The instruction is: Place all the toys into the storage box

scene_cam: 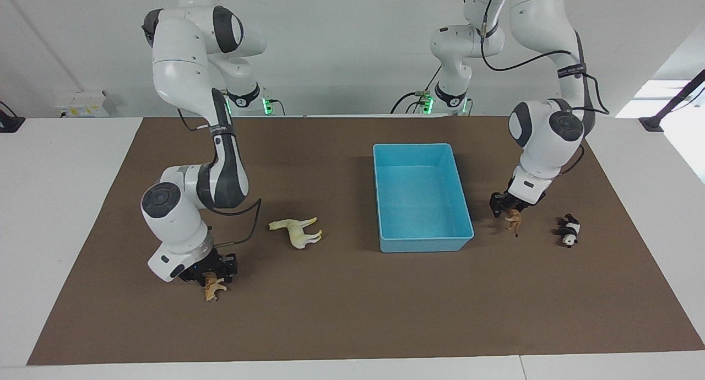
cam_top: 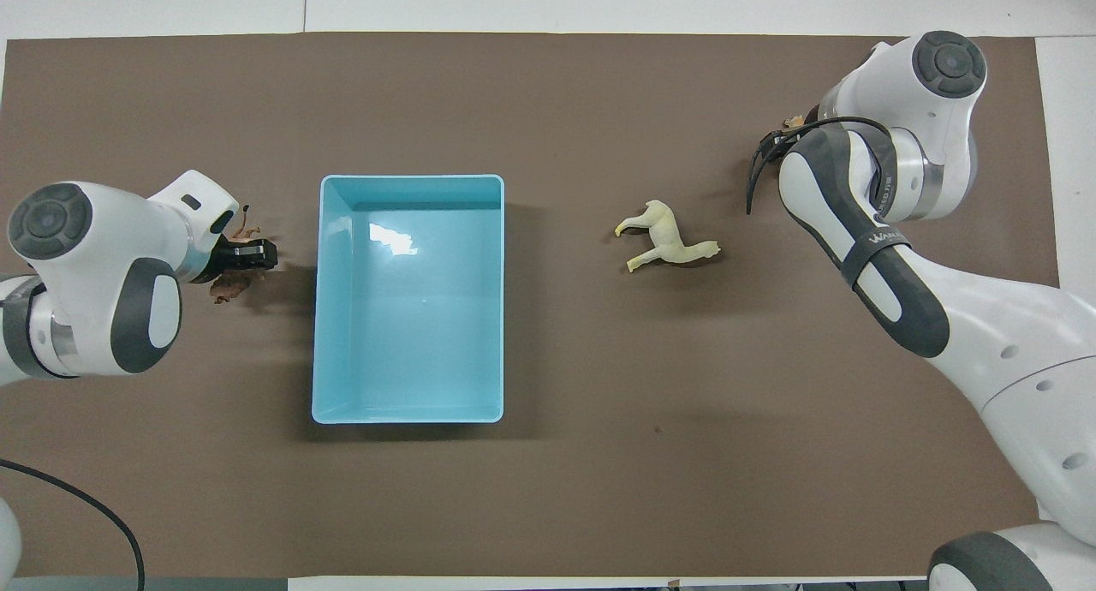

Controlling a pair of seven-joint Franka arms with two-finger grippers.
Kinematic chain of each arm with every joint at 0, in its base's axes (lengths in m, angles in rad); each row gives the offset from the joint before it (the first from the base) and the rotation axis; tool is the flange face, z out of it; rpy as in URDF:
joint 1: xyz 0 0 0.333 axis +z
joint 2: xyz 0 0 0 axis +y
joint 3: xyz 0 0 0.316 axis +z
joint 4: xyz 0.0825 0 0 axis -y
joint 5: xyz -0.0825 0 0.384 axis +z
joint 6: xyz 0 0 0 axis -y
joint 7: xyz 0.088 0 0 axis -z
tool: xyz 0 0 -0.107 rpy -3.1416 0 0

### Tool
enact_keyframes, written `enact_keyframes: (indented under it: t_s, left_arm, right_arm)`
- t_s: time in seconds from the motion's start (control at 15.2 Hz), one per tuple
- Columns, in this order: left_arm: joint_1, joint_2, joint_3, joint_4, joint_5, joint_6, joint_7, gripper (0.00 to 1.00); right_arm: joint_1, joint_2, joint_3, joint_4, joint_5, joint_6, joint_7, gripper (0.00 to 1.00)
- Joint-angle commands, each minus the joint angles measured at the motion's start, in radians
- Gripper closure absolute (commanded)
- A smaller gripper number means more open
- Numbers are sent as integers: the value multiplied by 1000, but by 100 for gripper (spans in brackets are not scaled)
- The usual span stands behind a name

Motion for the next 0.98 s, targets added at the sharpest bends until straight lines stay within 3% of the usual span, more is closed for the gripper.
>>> enact_keyframes:
  t_s: [0.0,0.07,0.2,0.46,0.59,0.66,0.79,0.92]
  left_arm:
    - [-45,32,2,229,8,-239,-81,99]
    - [-82,32,0,263,8,-282,-145,99]
    - [-197,30,2,256,14,-294,-326,98]
    - [-319,-25,0,95,16,-212,-472,93]
    - [-332,-65,-3,-13,16,-122,-485,86]
    - [-348,-83,-3,-57,16,-85,-486,70]
    - [-349,-86,0,-56,16,-98,-483,0]
    - [-328,-91,8,-10,17,-138,-462,0]
  right_arm:
    - [-9,21,8,22,7,15,-24,90]
    - [-8,20,8,22,8,16,-24,100]
    - [-3,21,8,22,13,37,-20,100]
    - [-2,18,6,24,14,33,-16,100]
    - [1,3,6,50,18,-16,-13,100]
    - [1,-3,6,80,19,-75,-12,100]
    - [9,-29,9,154,18,-210,-7,100]
    - [41,-80,9,174,18,-293,42,100]
